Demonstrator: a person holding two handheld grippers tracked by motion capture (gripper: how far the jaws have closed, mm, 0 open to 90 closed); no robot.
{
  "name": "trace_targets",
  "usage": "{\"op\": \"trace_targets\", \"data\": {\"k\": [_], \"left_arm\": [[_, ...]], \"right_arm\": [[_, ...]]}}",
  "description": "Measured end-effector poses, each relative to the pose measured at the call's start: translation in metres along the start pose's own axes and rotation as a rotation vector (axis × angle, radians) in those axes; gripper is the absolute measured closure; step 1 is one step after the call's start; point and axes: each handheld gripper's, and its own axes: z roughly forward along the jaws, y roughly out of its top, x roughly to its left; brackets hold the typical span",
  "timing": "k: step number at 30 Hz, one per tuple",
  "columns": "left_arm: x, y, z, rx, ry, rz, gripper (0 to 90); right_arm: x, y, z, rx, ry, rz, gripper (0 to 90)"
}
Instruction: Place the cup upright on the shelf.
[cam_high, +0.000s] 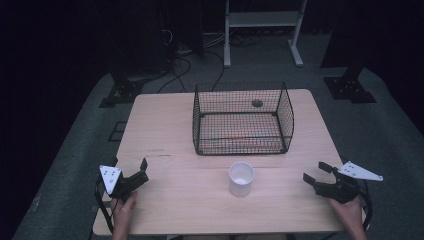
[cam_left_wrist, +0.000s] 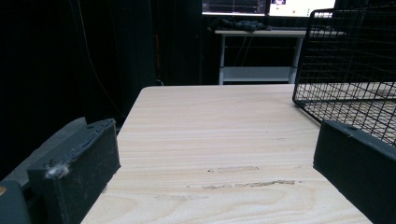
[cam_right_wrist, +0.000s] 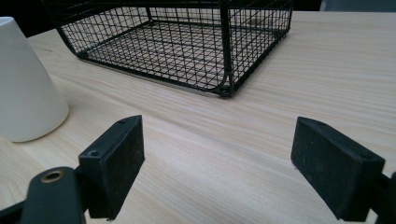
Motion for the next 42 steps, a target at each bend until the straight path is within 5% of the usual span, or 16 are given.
{"op": "trace_targets", "data": {"k": [15,42], "left_arm": [[0.0,0.0,0.0,-0.006,-0.006,-0.001,0.0],[0.0,0.0,-0.001,-0.008,-0.011,0.0,0.0]], "right_arm": [[0.001,0.009,-0.003,0.003,0.02,-0.001,14.2],[0.032,0.053,0.014,0.018,0.12,-0.105,13.6]]}}
